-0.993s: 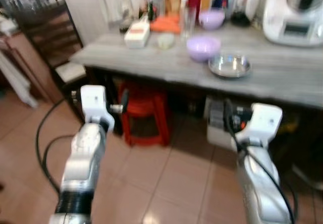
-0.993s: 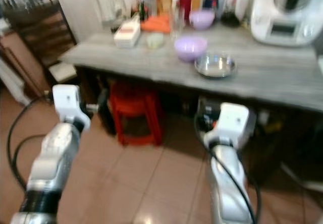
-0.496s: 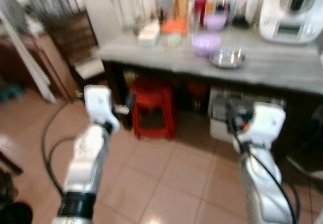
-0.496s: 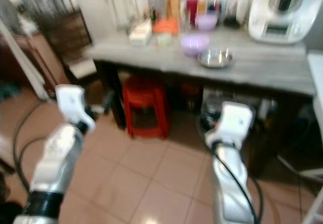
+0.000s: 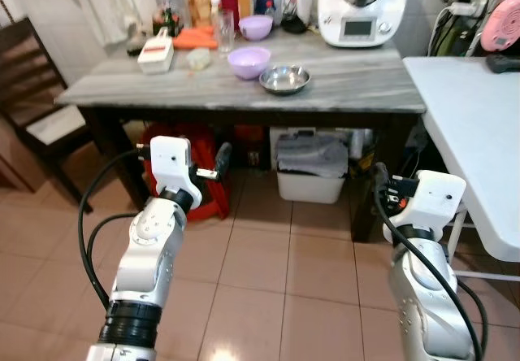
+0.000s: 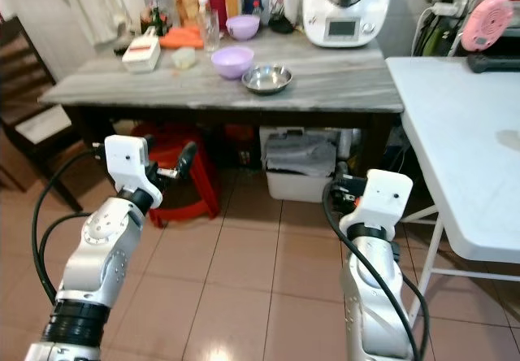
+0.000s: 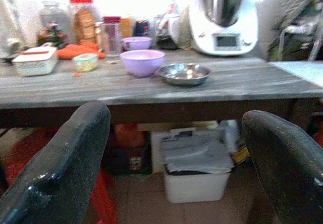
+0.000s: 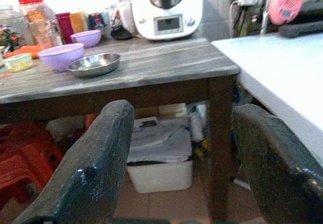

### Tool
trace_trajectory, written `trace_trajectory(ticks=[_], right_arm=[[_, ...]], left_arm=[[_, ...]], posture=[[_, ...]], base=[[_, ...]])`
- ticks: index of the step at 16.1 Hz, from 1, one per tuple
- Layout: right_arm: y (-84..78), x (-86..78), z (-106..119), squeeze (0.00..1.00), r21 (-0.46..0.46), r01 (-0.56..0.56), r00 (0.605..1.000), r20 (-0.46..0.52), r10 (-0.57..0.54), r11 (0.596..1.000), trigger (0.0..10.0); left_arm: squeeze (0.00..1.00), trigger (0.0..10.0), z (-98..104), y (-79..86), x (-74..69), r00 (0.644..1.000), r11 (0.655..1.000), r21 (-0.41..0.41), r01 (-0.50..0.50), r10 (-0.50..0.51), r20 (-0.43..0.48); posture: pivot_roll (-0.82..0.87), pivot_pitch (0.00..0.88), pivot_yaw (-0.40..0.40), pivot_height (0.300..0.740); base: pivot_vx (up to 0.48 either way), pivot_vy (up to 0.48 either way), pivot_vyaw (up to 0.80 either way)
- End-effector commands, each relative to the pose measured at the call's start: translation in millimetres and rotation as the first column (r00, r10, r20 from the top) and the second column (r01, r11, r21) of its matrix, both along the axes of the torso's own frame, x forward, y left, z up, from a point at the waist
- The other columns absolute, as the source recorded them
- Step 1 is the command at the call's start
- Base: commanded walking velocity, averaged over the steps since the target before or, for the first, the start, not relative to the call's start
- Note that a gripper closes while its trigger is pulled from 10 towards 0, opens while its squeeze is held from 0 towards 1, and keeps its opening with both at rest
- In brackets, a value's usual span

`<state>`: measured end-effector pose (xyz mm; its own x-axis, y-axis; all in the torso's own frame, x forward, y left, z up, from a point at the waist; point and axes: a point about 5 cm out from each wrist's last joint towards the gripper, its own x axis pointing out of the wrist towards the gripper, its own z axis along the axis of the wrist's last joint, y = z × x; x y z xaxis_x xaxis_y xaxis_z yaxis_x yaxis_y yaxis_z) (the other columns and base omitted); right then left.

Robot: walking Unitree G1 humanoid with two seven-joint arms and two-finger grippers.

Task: Setting the table

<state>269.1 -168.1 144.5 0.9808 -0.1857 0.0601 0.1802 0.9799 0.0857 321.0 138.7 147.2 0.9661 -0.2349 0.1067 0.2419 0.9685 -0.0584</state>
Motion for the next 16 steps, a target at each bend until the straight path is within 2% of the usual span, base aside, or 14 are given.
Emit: trace_trajectory(ticks=[1,7,11,16], right_arm=[[3.0,1.8,4,0.0,-0.004,-0.018,1.0,0.02,0.018,1.0,10.0],[0.1,-0.6,4,0.0,-0.014,-0.014,1.0,0.013,0.014,1.0,10.0],[-3.2,-1.0,4,0.0,-0.016,-0.008,1.0,0.009,0.009,1.0,10.0],[-2.4,-1.9,5,0.0,-0.028,-0.014,1.0,0.01,0.014,1.0,10.0]], left_arm=[[0.0,10.0,0,3.1,0.3,1.0,1.0,0.014,-0.006,0.006,0.003],[0.0,10.0,-12,5.5,-5.0,0.999,1.0,0.023,-0.008,0.009,-0.034],[0.0,10.0,-15,3.6,-7.0,0.999,1.0,0.023,-0.006,0.007,-0.04],[0.0,10.0,-13,1.2,-7.2,0.999,1.0,0.012,0.0,0.001,-0.039]], posture=[[-0.09,0.0,0.088,0.74],[-0.09,0.0,0.083,0.74],[-0.1,0.0,0.081,0.74],[-0.1,0.0,0.078,0.74]], base=[[0.0,-0.431,0.0],[0.0,-0.443,0.0],[0.0,-0.462,-0.6],[0.0,-0.463,0.0]])
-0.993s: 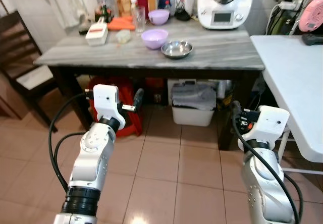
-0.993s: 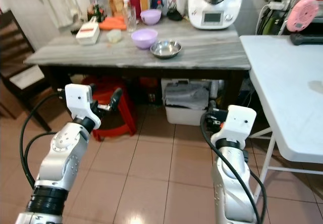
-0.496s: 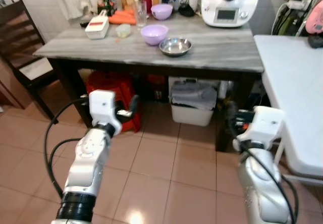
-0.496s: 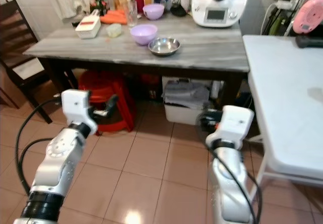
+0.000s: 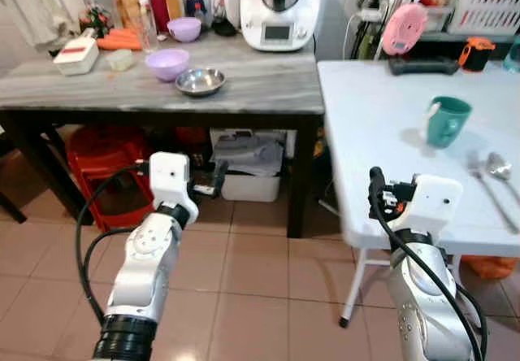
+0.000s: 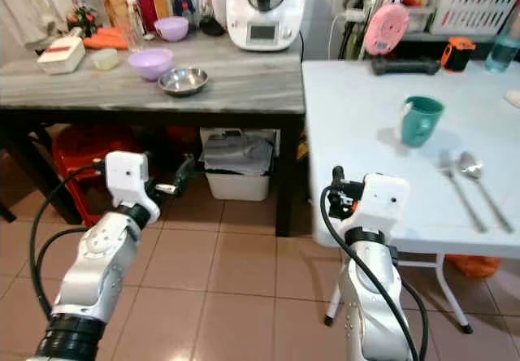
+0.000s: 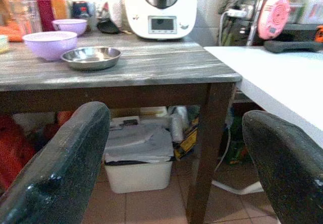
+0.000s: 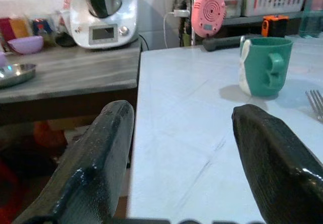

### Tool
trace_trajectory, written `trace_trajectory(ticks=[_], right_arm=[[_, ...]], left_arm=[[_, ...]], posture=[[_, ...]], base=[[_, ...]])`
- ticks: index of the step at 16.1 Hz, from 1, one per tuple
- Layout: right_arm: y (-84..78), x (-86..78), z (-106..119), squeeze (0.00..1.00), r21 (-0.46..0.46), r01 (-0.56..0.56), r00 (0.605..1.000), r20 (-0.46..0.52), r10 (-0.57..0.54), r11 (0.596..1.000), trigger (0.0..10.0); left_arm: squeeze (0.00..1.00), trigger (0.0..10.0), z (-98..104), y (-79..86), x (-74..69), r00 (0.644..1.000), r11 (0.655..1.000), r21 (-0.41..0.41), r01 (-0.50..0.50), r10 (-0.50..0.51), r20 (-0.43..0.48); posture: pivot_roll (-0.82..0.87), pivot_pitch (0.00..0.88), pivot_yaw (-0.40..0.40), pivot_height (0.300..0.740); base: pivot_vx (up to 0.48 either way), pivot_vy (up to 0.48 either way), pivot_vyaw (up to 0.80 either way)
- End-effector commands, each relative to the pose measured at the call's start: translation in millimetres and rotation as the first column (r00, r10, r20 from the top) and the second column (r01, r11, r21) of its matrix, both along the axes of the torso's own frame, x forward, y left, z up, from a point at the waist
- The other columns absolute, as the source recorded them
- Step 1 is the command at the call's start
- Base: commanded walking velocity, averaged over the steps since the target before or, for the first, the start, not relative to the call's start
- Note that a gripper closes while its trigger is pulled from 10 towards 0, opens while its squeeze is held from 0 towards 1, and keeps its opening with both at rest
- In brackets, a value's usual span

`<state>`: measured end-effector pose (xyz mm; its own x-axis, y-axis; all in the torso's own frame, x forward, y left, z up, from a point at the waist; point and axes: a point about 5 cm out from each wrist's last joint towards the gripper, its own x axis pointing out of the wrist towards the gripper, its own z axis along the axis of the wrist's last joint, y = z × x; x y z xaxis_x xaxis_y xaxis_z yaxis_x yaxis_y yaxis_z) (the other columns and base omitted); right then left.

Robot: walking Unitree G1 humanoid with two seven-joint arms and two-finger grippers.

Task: Setting the table

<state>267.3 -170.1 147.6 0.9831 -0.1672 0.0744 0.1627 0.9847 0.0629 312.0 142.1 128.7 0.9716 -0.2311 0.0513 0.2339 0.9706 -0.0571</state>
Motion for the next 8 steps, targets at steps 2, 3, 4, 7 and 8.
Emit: trace_trajectory(ticks=[2,3,4,7,8], right_arm=[[0.4,-0.9,0.3,0.0,-0.004,0.0,1.0,-0.004,0.0,1.0,10.0],[1.0,-1.0,0.2,0.0,-0.005,-0.002,1.0,-0.004,0.002,1.0,10.0],[1.7,-0.7,0.7,0.0,-0.008,-0.004,1.0,-0.002,0.004,1.0,10.0],[2.3,-0.2,0.9,0.0,-0.016,-0.008,1.0,-0.001,0.008,1.0,10.0],[2.4,0.0,0.8,0.0,-0.016,-0.008,1.0,-0.001,0.008,1.0,10.0]], left_arm=[[0.0,10.0,7.1,-4.5,1.4,1.0,1.0,-0.005,0.007,-0.007,0.019],[0.0,10.0,6.8,-4.9,1.1,1.0,1.0,-0.003,0.008,-0.008,0.018],[0.0,10.0,6.6,-4.8,0.9,1.0,1.0,-0.002,0.007,-0.007,0.018],[0.0,10.0,6.7,-3.8,1.0,1.0,1.0,0.0,0.006,-0.006,0.015],[0.0,10.0,6.7,-3.9,1.0,1.0,1.0,0.001,0.006,-0.006,0.015]], posture=[[-0.1,0.0,0.078,0.74],[-0.1,0.0,0.078,0.74],[-0.1,0.0,0.078,0.74],[-0.09,0.0,0.078,0.74],[-0.09,0.0,0.077,0.74]], base=[[0.0,-0.48,0.0],[0.0,-0.461,0.0],[0.0,-0.465,0.0],[0.0,-0.469,0.0],[0.0,-0.465,0.0]])
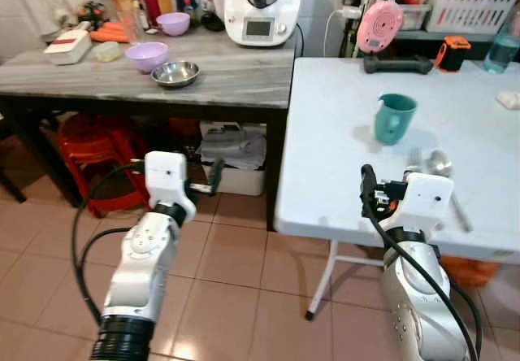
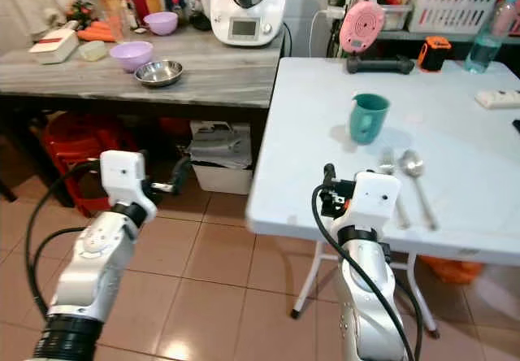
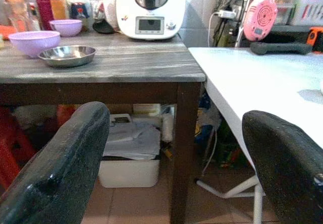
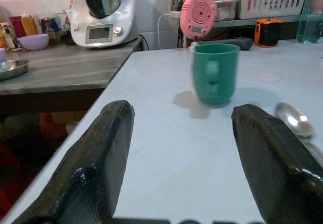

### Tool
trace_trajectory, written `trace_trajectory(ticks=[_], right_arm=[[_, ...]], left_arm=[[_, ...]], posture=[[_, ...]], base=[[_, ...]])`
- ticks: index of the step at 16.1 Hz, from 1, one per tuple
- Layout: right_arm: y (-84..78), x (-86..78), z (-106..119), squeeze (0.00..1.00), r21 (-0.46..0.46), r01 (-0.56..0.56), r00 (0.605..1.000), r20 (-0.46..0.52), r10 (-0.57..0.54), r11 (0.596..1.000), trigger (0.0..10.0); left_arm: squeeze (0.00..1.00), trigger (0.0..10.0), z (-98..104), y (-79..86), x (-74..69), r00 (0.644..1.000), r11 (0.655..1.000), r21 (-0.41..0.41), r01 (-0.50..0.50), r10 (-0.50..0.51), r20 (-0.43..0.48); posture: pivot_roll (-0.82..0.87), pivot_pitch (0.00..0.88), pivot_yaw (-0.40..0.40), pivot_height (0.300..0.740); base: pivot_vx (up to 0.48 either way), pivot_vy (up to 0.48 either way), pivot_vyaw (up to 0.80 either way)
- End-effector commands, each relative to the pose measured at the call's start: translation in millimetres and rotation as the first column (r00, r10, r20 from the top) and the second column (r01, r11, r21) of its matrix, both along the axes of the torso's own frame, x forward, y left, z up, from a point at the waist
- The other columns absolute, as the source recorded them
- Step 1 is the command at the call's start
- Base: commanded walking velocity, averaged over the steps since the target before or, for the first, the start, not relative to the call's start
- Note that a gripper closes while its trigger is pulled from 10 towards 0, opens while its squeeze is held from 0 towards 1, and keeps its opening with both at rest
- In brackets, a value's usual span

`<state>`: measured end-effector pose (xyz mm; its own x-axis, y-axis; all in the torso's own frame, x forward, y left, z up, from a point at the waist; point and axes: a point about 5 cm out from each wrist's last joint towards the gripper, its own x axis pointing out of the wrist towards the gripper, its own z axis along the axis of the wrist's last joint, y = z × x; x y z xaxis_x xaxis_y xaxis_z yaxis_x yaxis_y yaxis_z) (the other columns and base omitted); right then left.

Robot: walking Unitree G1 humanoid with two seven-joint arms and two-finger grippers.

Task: Setting the table

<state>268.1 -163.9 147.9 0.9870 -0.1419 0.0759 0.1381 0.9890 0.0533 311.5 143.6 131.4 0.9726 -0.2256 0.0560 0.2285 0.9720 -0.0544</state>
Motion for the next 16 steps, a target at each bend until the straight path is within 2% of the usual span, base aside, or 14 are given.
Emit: trace_trajectory(ticks=[1,4,8,10,16], right_arm=[[-3.8,-0.6,0.5,0.0,-0.005,0.016,1.0,0.0,-0.016,1.0,10.0],[-4.4,-0.5,0.5,0.0,-0.007,0.016,1.0,0.003,-0.016,1.0,10.0],[-9.0,-1.8,-1.3,0.0,-0.046,0.012,1.0,-0.001,-0.012,0.999,10.0],[-9.9,-1.0,-0.6,0.0,-0.042,0.019,1.0,0.004,-0.019,0.999,10.0],[-5.0,-1.5,-2.9,0.0,-0.04,0.012,1.0,0.0,-0.012,0.999,10.0]], left_arm=[[0.0,10.0,4.0,-6.1,1.3,1.0,1.0,0.0,0.012,-0.012,0.01],[0.0,10.0,3.4,-5.7,1.3,1.0,1.0,0.019,0.015,-0.015,0.016],[0.0,10.0,10.0,-2.2,0.2,0.995,1.0,-0.007,-0.017,0.018,0.094],[0.0,10.0,8.1,-4.8,-0.6,0.997,1.0,-0.004,0.02,-0.02,0.075],[0.0,10.0,0.8,-2.7,-2.5,0.998,0.999,0.029,0.031,-0.032,0.05]], posture=[[-0.09,0.0,0.078,0.74],[-0.09,0.0,0.08,0.74],[-0.1,0.0,0.087,0.74],[-0.1,0.0,0.09,0.74],[-0.09,0.0,0.091,0.74]], base=[[0.0,-0.465,0.0],[0.0,-0.454,0.0],[0.0,0.0,0.0],[0.0,0.0,0.0],[0.0,0.0,0.08]])
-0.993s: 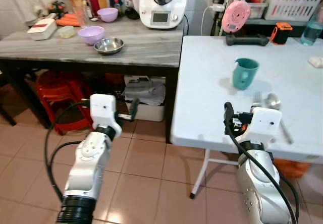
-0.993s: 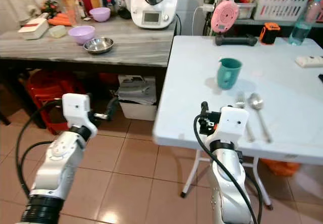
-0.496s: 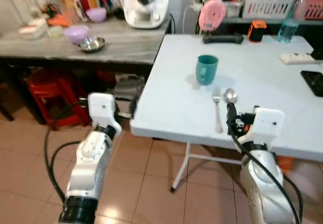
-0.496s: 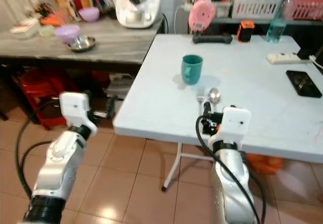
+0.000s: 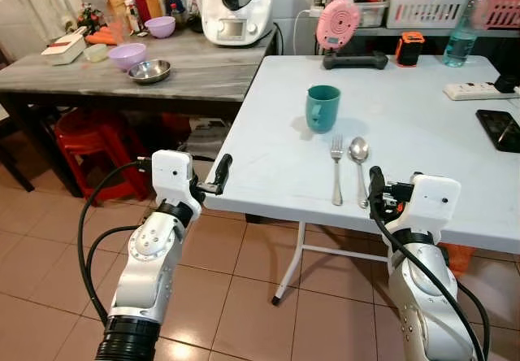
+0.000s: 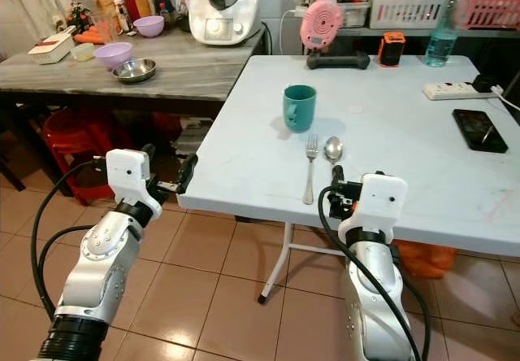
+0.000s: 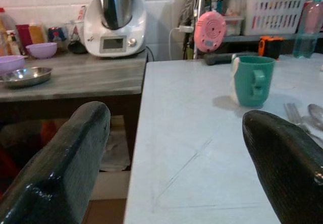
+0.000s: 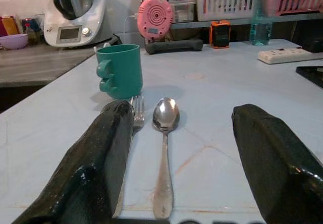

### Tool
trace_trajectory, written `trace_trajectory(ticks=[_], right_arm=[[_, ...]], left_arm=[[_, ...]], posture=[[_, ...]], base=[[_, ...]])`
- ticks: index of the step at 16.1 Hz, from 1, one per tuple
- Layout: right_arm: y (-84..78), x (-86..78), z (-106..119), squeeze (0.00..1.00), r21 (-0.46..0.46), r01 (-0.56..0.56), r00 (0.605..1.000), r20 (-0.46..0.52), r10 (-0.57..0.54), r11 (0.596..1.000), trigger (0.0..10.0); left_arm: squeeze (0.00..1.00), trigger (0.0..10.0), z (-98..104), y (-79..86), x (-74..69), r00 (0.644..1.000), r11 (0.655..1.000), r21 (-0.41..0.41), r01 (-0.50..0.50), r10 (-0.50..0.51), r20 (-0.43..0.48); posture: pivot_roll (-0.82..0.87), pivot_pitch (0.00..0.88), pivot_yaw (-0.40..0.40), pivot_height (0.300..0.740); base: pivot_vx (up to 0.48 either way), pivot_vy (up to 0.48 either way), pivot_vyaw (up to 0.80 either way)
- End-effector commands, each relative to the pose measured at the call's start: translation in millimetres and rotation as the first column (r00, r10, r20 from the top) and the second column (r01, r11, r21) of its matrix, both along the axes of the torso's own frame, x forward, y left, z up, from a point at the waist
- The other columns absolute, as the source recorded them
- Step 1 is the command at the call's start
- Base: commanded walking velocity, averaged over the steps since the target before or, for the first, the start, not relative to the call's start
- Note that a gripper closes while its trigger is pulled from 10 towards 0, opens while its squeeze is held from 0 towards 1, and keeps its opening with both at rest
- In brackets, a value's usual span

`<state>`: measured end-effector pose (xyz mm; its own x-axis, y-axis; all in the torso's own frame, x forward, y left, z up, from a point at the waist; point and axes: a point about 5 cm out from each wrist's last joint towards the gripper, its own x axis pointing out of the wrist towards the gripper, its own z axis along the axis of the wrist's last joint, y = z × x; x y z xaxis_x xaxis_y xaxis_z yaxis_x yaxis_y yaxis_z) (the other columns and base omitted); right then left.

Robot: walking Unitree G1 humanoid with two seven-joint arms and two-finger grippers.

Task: Setting the table

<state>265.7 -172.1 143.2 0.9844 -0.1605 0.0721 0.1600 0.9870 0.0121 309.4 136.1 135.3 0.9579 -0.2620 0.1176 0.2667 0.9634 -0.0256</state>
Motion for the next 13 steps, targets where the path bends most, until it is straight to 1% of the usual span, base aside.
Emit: trace_trajectory(ticks=[1,3,5,6,9,10,13], right_arm=[[3.3,1.0,1,0.0,-0.001,-0.008,1.0,0.008,0.008,1.0,10.0],[3.6,0.9,1,0.0,0.003,-0.007,1.0,0.006,0.007,1.0,10.0],[4.0,-0.1,-1,0.0,0.006,-0.007,1.0,-0.001,0.007,1.0,10.0],[4.0,-1.0,-1,0.0,0.005,-0.009,1.0,-0.002,0.009,1.0,10.0],[6.2,-2.4,0,0.0,-0.046,-0.034,0.999,0.012,0.035,0.998,10.0],[7.7,-2.5,0,0.0,-0.041,-0.034,0.999,0.01,0.035,0.999,10.0],[9.4,-2.9,-1,0.0,-0.039,-0.039,0.999,0.008,0.039,0.998,10.0]], left_arm=[[0.0,10.0,-7,5.3,-2.2,1.0,1.0,0.019,-0.001,0.002,-0.029],[0.0,10.0,-11,6.3,-4.2,0.999,1.0,0.025,0.002,-0.001,-0.04],[0.0,10.0,-17,10.2,-7.5,0.999,0.999,0.034,0.002,0.0,-0.052],[0.0,10.0,-19,13.7,-9.2,0.998,0.999,0.038,-0.003,0.006,-0.058],[0.0,10.0,-20,14.2,-12.4,0.998,0.999,0.035,0.013,-0.011,-0.059],[0.0,10.0,-20,12.7,-13.5,0.998,0.999,0.028,0.029,-0.028,-0.055],[0.0,10.0,-20,10.7,-13.8,0.998,0.999,0.021,0.037,-0.036,-0.055]], posture=[[-0.09,0.0,0.091,0.74],[-0.09,0.0,0.092,0.74],[-0.09,0.0,0.092,0.74],[-0.09,0.0,0.088,0.74],[-0.09,0.0,0.087,0.74],[-0.09,0.0,0.086,0.74],[-0.09,0.0,0.086,0.74]], base=[[0.0,0.0,0.73],[0.0,0.0,0.7],[0.0,0.0,0.45],[0.0,0.0,0.0],[0.0,0.0,0.0],[0.24,0.0,0.0],[0.249,0.0,0.0]])
